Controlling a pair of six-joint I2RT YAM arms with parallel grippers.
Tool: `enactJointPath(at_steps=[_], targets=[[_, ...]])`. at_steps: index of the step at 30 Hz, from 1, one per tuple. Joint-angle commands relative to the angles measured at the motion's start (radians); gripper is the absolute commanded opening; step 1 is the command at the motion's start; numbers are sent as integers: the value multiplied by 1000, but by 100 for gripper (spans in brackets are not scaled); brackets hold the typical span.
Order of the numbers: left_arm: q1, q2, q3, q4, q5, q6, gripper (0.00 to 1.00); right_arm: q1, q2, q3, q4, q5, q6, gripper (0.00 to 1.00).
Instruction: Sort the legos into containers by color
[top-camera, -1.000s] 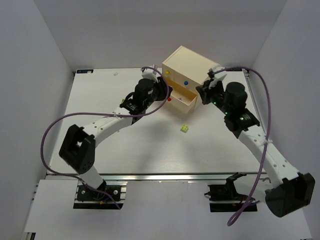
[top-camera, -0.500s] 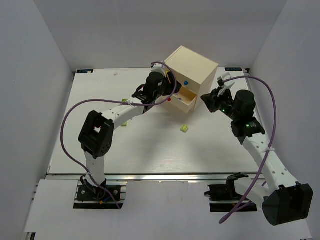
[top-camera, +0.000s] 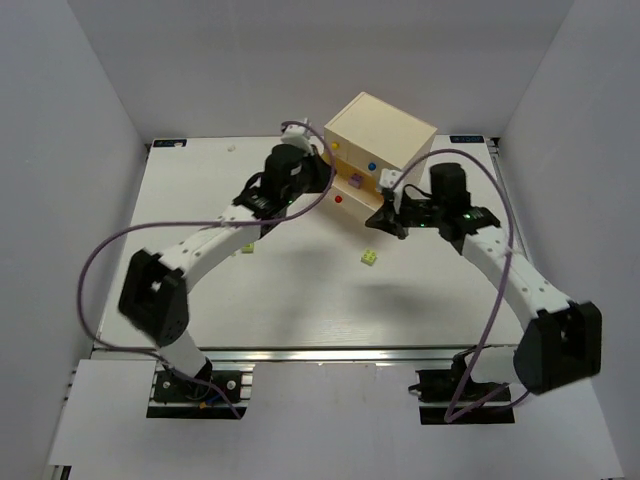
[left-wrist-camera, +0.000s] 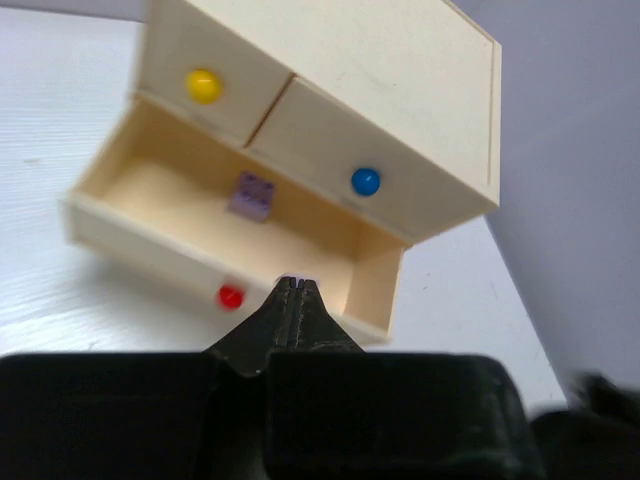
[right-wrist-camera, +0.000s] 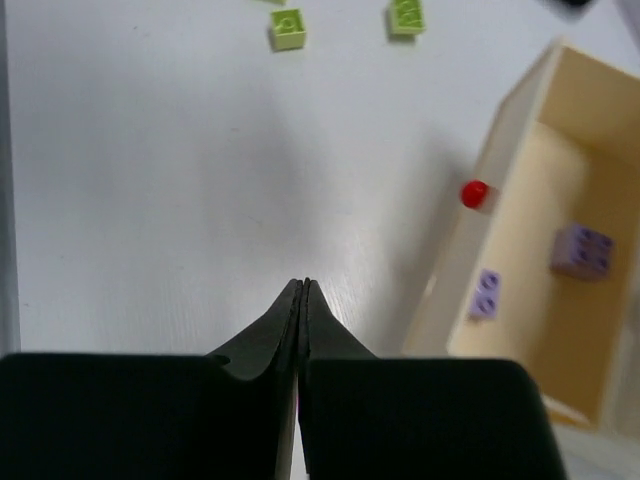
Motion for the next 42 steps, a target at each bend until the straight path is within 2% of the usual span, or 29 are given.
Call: enactJointPath(at_steps=[1,2,3,4,5,6,8,10,14,17,23,30,42], targets=[[53,-306,-142,-77,-76,79,0,111,119,119,-154,102,-133,0],[62,-363,-189,-93,-95,92,0,139,142,133,-114,241,-99,0],[62,-417,-295,-123,-146,121,4,204,157,144,-97,312,-50,0],[73,-522,-349,-136,-170,132,13,229,190,160,-76,383,-15,0],[82,-578,-400,-149,-193,144,37,248,204,170,-27,461,23,0],[82,-626,-444,-177,-220,164,48,267,220,179,-11,611,60,0],[82,-751,-553,-202,-294,192,62,326,269,216,21,757,129,0],[82,-836,-628,-229,-367,238,74,361,324,254,44,1046,157,0],[82,-887,-635,-246,-405,295,78,404,417,279,122,1314,136,0],[82,-898,-638,-243,-420,307,81,420,481,305,145,1394,111,0],[82,-931,-653,-255,-419,298,85,433,547,309,294,1551,48,0],[82,-930,-649,-257,-405,293,86,435,564,345,285,1554,41,0],[82,-931,-650,-257,-400,290,88,404,641,374,337,1609,-64,0]])
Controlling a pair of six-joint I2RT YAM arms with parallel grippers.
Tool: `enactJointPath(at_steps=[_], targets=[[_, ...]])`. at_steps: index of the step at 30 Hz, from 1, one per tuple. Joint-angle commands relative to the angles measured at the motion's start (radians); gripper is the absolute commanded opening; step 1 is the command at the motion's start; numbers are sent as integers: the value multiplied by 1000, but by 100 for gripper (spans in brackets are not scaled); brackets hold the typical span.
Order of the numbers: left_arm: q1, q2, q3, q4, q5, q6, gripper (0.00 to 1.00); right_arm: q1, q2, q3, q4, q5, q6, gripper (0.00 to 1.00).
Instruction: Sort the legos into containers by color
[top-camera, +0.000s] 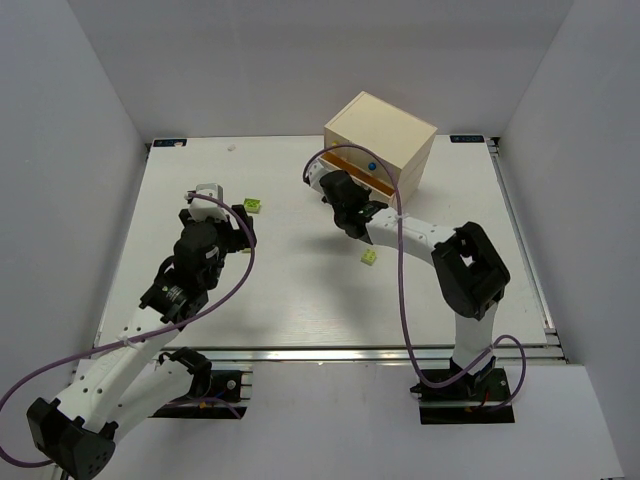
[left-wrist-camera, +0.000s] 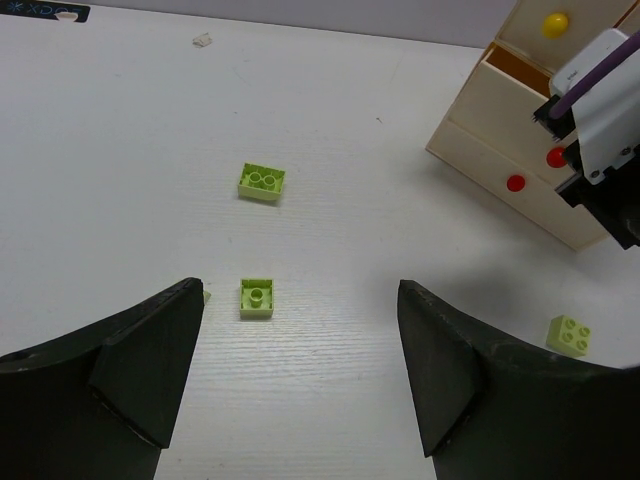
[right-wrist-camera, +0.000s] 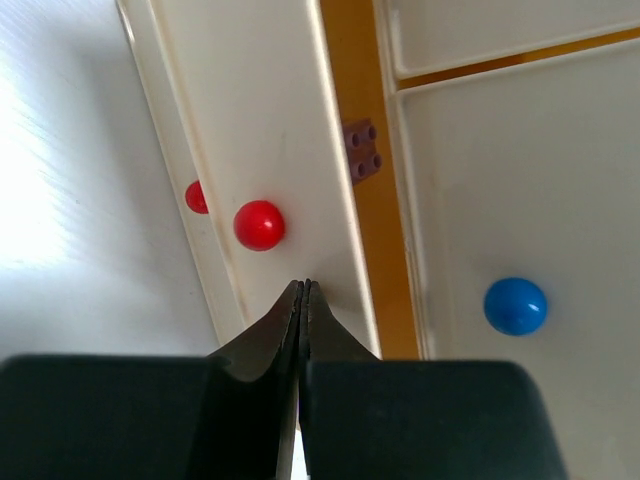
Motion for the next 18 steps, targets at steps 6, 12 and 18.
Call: enactJointPath(at_steps=[6,12,18], targets=[[-2,-9,-5,-2,8,3,89,-42,21,26,110,77,-74,0],[-2,0,-4,-2,27,0,89,-54,29,25,110,74,-91,0],[-2,-1,-7,-2,30,-2,89,-63,32,12,124,69,-111,0]])
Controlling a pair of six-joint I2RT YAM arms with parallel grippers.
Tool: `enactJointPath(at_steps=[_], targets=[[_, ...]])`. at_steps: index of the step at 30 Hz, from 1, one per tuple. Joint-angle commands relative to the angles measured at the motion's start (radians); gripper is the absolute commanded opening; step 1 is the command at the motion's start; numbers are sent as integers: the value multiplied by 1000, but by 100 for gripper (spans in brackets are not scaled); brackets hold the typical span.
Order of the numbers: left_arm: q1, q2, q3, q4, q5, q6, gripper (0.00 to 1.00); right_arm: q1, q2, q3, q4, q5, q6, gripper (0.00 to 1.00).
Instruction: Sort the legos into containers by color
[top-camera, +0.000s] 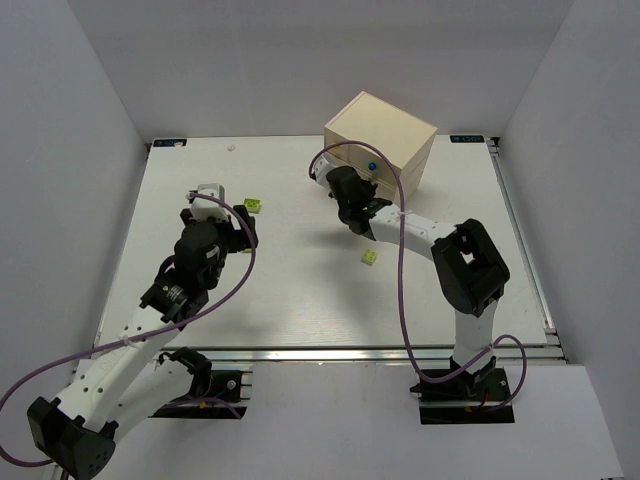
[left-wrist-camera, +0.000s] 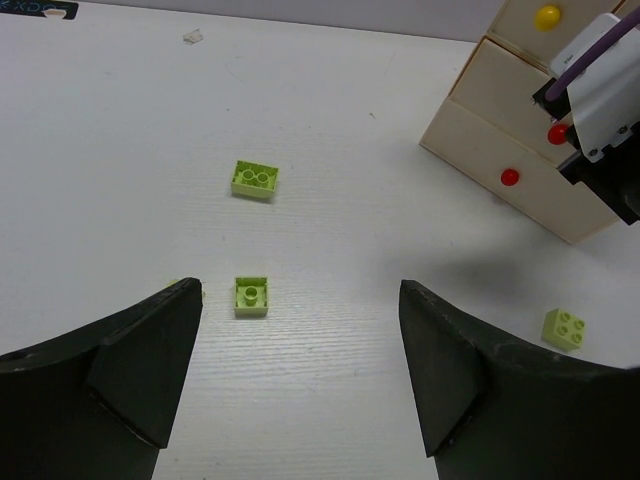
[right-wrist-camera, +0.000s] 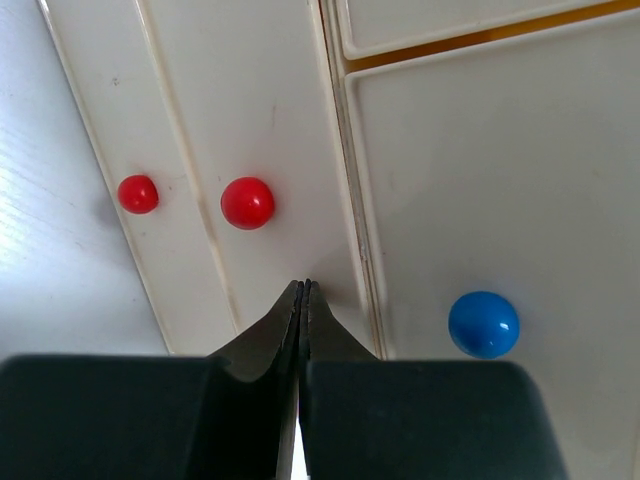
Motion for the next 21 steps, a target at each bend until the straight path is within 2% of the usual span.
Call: enactJointPath(at_steps=[1,4,6,7,8,9,10,12,13,14,15,16,18,19,21], targets=[[-2,-4,-7,0,17,-1,90,-18,2,12,72,32,-27,0],[-2,-4,-12,20,66,-3,90,-21,-7,10,47,-6,-7,0],[-2,-4,-21,41,123,-6,89,-15,-76,13,-127,-131,51,0],[-2,1,-31,69,203,-15,88,-17,-111,22,-189,-398,132,0],[-2,10,-35,83,242,-26,85,-27,-193,38,-312,-550,163,0],[-2,37,-36,96,282,-36,73,-34,-237,35,-348,-815,185,0],[-2,56,-36,127,366,-65,64,-43,-278,23,-359,-920,197,0],[-2,108,-33,161,437,-108,38,-66,-405,-14,-373,-1067,246,21],[9,169,-29,197,490,-157,15,-77,-436,-27,-358,-1146,271,38],[9,205,-16,210,567,-183,4,-93,-503,-33,-340,-1155,333,75],[9,278,-10,249,598,-216,0,-115,-531,-45,-320,-1116,379,83],[19,315,-9,323,632,-284,0,-142,-554,-42,-312,-1102,421,87],[30,392,-19,426,729,-358,0,-197,-622,-44,-291,-1065,532,89],[30,482,-18,523,758,-424,11,-236,-643,-50,-278,-1056,570,89],[39,576,1,618,819,-492,31,-276,-706,-66,-231,-1042,677,86]])
